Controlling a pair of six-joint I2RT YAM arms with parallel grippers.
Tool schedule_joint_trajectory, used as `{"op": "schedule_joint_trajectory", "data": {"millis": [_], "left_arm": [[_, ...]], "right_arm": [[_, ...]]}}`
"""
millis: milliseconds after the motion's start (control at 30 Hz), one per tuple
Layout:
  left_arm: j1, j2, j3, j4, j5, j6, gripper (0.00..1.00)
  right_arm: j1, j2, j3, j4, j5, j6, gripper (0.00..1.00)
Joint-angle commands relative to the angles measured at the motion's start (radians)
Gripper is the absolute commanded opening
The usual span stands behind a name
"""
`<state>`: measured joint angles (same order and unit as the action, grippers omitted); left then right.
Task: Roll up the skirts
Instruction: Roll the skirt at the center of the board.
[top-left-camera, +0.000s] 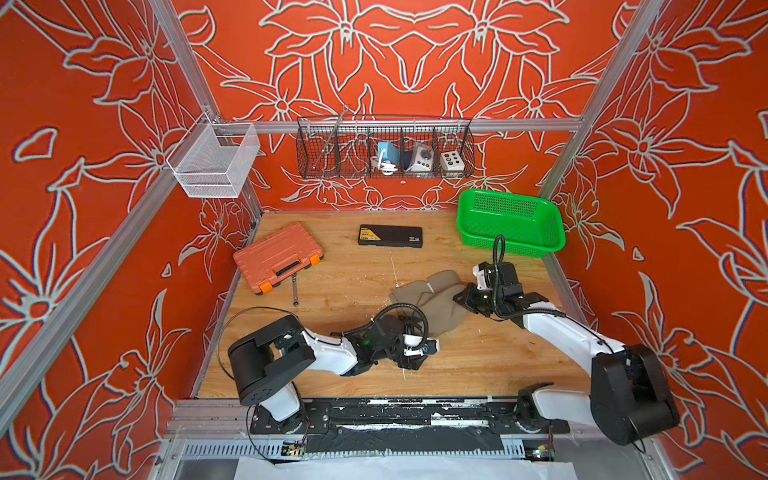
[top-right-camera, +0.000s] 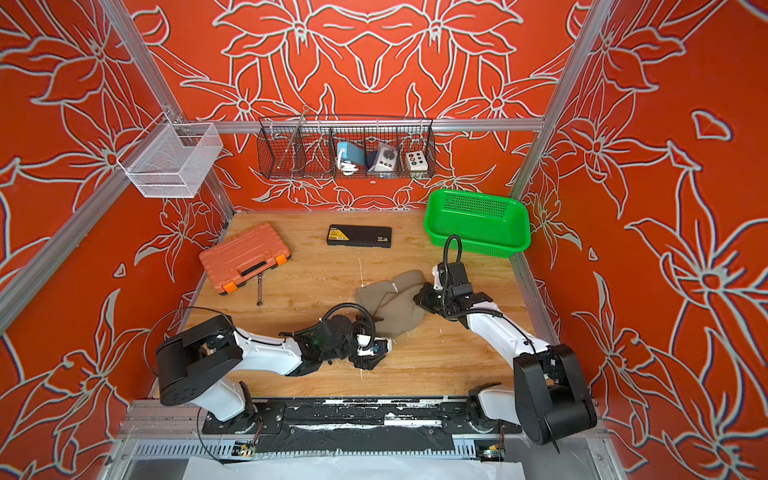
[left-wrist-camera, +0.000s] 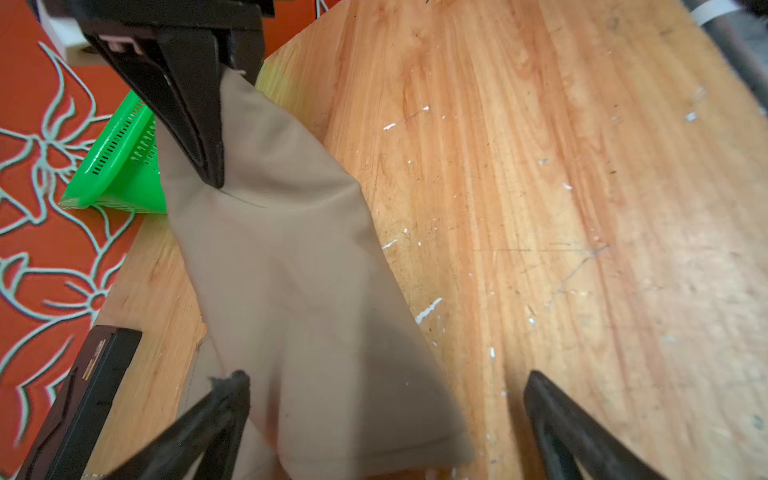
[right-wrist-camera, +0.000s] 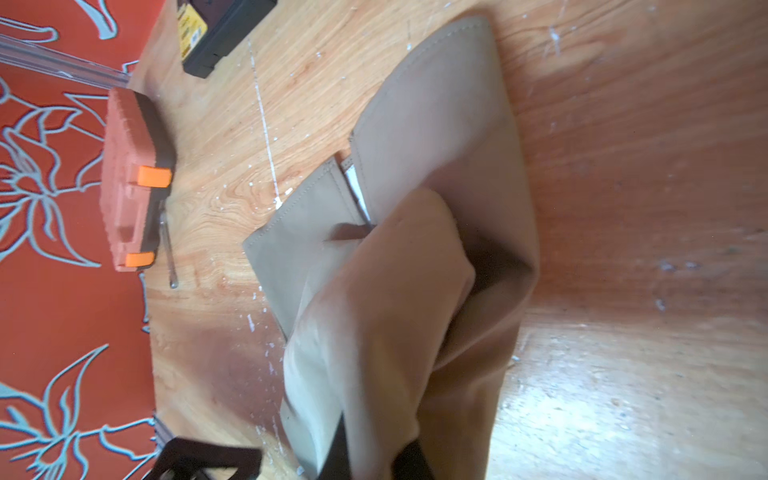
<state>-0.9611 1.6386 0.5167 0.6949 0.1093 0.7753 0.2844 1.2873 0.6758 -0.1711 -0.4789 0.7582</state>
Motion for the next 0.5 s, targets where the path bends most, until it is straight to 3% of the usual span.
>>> {"op": "schedule_joint_trajectory", "data": {"millis": [0, 200, 367, 433, 467], "left_arm": [[0.008, 0.072, 0.041, 0.026, -0.004, 0.042, 0.97], [0.016, 0.191, 0.101, -0.016, 0.008, 0.067, 0.86], [0.022, 0.255, 0.151, -0.039, -0.062, 0.060, 0.72], [0.029, 0.259, 0.166, -0.046, -0.070, 0.053, 0.60], [0.032, 0.262, 0.172, -0.045, -0.079, 0.026, 0.48]], "right_arm": [[-0.012, -0.011, -0.011, 0.041, -0.062, 0.023, 0.00], [-0.039, -0.042, -0.039, 0.050, -0.099, 0.030, 0.00], [-0.069, -0.061, -0.070, 0.054, -0.129, 0.027, 0.00], [-0.083, -0.059, -0.085, 0.064, -0.147, 0.030, 0.00], [-0.093, -0.056, -0.093, 0.070, -0.158, 0.031, 0.00]]}}
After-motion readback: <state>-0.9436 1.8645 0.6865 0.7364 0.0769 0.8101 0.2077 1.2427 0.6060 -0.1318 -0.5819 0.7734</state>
